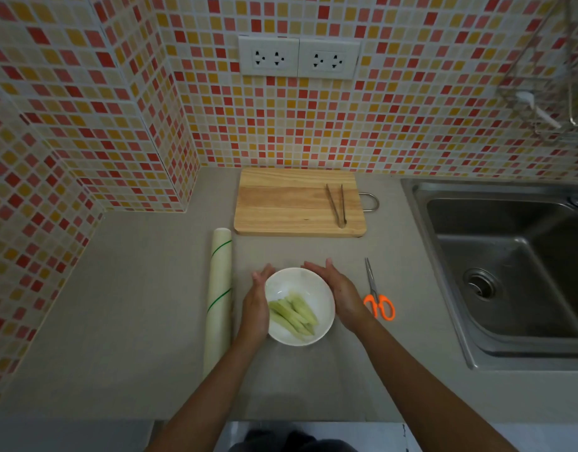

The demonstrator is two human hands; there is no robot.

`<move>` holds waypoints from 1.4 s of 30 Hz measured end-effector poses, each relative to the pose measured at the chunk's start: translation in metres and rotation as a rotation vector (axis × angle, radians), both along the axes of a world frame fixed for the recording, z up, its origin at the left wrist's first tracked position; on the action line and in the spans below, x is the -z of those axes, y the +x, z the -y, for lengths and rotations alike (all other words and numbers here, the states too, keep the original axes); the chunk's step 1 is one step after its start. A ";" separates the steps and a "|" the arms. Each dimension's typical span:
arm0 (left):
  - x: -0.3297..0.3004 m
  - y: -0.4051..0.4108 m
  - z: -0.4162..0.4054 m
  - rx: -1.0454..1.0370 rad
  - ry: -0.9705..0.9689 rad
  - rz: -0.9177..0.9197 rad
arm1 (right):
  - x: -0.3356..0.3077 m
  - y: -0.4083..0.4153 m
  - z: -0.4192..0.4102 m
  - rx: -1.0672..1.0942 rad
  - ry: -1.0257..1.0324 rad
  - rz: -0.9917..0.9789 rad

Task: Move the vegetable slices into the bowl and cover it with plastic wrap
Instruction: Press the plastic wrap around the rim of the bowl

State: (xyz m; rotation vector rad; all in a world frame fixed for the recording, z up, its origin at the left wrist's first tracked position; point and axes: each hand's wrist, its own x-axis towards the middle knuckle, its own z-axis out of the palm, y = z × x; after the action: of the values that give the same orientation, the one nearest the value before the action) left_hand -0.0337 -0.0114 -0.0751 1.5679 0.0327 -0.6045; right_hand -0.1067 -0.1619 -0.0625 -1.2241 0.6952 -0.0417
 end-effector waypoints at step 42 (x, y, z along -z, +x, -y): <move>0.007 0.023 -0.011 0.221 0.164 0.231 | 0.009 0.001 -0.006 -0.151 0.034 -0.081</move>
State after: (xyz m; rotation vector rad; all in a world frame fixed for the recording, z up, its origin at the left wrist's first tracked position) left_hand -0.0106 -0.0003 -0.0816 1.8075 -0.2741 -0.6002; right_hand -0.1057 -0.1556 -0.0717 -1.2478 0.6693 0.1446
